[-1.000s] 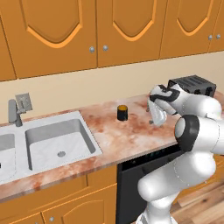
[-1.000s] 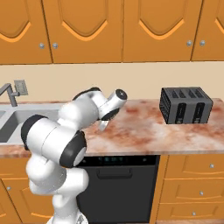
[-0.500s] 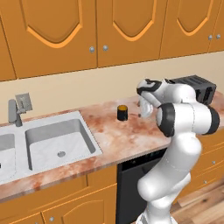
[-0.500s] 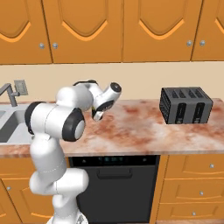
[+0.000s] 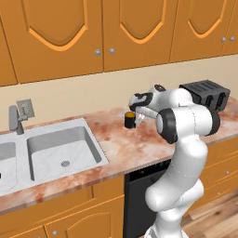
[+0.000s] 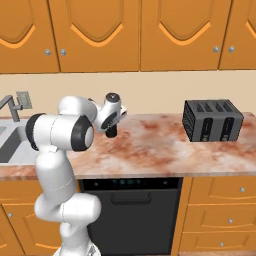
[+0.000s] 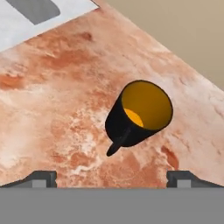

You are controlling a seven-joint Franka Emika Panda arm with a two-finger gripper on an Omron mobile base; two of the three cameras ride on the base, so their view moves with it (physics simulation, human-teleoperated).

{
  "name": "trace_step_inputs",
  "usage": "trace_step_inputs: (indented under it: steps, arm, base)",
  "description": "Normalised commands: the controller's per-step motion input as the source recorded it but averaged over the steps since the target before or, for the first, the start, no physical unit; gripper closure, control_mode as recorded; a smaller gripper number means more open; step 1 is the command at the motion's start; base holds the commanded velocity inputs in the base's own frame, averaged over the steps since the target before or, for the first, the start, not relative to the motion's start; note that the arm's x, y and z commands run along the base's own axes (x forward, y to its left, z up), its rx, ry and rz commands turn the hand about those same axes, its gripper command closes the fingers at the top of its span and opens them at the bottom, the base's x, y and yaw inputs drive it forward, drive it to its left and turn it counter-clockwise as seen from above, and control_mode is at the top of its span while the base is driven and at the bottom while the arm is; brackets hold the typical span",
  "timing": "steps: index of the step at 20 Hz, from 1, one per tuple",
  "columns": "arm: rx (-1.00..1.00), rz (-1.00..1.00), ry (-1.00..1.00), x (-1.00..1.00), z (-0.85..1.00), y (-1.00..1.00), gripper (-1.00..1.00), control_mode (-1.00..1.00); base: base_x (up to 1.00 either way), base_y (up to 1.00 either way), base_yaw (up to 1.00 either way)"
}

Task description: Clear the mugs and bowl far away from the sink.

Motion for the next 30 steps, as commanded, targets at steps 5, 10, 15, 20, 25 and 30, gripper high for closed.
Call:
trace_step_inputs:
  steps: [5, 10, 15, 20, 25, 30]
  arm:
    - [-0.01, -0.45, 0.16, 0.02, 0.00, 0.02, -1.00, -1.00]
    - [0.00, -0.32, 0.09, 0.02, 0.00, 0.00, -1.00, -1.00]
    - [0.00, -0.19, 0.00, 0.05, -0.01, 0.00, -1.00, -1.00]
    - [0.02, -0.08, 0.00, 0.02, -0.11, 0.00, -1.00, -1.00]
    - [0.06, -0.01, 0.00, 0.01, -0.17, 0.00, -1.00, -1.00]
    - [0.06, 0.00, 0.00, 0.17, -0.18, 0.00, -1.00, -1.00]
  base:
    - [0.00, 0.00, 0.00]
    - [0.00, 0.00, 0.00]
    - [0.00, 0.00, 0.00]
    - [0.00, 0.00, 0.00]
    - [0.00, 0.00, 0.00]
    - [0.00, 0.00, 0.00]
